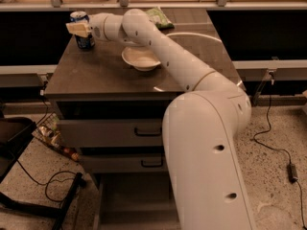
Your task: Place pepsi can into bottom drawer
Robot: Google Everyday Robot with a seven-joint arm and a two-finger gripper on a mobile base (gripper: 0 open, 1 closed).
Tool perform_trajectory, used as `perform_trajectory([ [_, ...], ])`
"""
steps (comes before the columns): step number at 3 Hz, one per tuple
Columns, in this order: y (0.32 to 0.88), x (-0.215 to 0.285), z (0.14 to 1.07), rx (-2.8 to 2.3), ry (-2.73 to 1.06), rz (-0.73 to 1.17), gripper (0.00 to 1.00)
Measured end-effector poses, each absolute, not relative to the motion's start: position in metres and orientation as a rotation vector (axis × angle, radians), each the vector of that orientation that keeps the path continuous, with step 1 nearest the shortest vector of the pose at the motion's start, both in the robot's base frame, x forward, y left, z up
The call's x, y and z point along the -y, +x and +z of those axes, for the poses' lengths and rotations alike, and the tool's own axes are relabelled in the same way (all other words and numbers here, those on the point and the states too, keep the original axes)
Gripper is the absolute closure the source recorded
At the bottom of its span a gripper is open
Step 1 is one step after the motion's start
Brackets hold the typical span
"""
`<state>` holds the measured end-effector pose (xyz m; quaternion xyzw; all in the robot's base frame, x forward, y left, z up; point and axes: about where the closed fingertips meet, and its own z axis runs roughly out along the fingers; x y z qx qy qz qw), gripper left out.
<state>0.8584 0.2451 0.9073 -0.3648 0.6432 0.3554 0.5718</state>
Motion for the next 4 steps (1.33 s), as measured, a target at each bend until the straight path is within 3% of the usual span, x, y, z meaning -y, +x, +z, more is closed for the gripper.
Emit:
perform_trajectory([
  [1, 0.857, -0.248, 0.906, -1.509, -0.859, 0.837, 0.93],
  [2, 0.857, -0.251, 0.906, -1.509, -0.860, 0.840, 1.00],
  [4, 0.852, -0.238, 0.925, -1.491, -0.854, 0.845, 1.00],
])
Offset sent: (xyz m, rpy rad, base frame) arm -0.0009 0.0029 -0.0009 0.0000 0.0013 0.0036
